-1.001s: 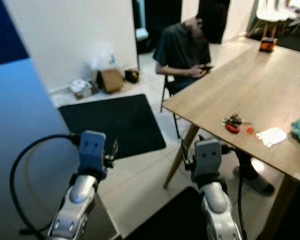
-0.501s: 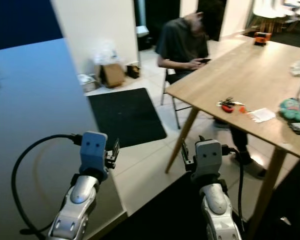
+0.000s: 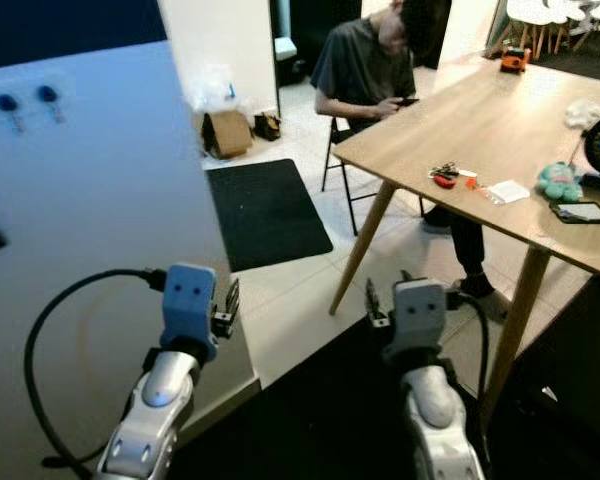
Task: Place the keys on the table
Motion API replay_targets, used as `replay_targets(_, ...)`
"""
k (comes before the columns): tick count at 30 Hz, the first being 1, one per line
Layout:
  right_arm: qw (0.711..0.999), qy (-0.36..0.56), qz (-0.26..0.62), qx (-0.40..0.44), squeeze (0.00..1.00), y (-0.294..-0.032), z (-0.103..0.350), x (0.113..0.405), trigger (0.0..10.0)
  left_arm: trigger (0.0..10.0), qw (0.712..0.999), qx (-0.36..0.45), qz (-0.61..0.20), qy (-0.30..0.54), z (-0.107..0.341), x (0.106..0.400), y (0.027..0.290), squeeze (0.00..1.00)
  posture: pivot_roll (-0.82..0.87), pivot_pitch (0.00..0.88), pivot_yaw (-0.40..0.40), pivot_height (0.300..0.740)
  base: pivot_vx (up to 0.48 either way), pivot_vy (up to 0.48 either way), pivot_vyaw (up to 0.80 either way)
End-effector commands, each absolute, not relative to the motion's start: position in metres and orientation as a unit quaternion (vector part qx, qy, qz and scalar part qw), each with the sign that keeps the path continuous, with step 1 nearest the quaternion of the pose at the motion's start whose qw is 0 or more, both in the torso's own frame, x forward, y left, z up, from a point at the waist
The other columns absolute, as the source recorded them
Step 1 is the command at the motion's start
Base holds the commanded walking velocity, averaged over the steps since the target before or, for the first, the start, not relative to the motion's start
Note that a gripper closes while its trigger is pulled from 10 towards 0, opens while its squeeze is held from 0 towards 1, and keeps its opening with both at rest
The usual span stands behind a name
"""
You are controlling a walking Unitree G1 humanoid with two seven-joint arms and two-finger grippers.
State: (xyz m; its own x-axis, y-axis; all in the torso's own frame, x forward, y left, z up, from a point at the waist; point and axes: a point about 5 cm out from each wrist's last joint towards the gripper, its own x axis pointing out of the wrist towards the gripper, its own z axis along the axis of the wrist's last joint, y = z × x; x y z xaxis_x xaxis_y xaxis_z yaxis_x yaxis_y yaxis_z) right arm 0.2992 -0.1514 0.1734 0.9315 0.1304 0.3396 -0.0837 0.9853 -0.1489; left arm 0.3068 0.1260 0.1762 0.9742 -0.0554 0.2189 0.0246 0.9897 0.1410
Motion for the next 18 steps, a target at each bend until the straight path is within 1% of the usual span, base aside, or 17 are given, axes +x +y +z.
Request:
replay_targets(1, 0.982, -0.171, 0.051, -0.065, 0.0, -0.155, 0.1699, 0.2981, 10.0, 10.0, 0.991, 0.076, -0.024, -0.105, 0.1723, 0.3054, 0.1251, 0.0, 0.0, 0.171, 0.047, 0.74, 0.0, 0.0, 0.0)
replay_targets(18, 0.982, -0.172, 0.047, -0.066, 0.0, -0.1541, 0.1701, 0.2988, 10.0, 10.0, 0.991, 0.073, -0.028, -0.104, 0.1725, 0.3056, 0.124, 0.0, 0.0, 0.164, 0.047, 0.74, 0.0, 0.0, 0.0)
